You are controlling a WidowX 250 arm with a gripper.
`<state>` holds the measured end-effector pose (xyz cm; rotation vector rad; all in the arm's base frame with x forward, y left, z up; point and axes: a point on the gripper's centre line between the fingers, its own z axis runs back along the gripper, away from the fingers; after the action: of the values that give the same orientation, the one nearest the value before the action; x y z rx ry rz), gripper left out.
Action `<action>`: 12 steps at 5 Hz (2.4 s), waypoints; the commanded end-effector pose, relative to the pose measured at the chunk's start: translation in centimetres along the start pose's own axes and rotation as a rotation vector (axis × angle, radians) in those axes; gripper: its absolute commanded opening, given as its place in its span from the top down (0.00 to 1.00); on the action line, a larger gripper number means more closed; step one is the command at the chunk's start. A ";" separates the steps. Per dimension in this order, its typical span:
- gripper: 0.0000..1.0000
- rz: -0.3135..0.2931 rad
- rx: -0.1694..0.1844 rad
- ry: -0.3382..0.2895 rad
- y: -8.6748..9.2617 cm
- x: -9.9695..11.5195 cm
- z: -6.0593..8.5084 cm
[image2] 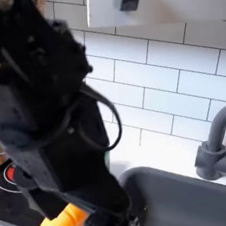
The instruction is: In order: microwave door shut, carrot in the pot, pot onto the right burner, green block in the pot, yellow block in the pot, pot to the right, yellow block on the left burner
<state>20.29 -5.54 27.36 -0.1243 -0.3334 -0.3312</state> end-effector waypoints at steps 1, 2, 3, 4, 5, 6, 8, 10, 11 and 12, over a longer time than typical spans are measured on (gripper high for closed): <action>0.00 0.013 -0.001 -0.022 0.2 1.7 0.1; 0.00 -0.001 -0.001 -0.032 0.2 2.6 -0.2; 0.00 -0.003 -0.007 -0.045 0.2 3.6 -0.2; 0.00 0.008 -0.009 -0.052 0.5 4.9 -0.5; 0.00 0.015 -0.009 -0.056 0.6 5.9 -0.7; 0.00 0.025 -0.012 -0.063 0.9 6.8 -0.9; 0.00 0.071 -0.003 -0.075 1.5 8.8 -1.0; 0.00 0.130 0.008 -0.075 2.9 10.7 -1.4; 0.00 0.148 0.009 -0.066 3.4 11.1 -1.7; 0.00 0.167 0.018 -0.064 4.1 11.9 -1.9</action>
<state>32.94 -5.51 29.21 -0.1458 -0.3835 -0.1552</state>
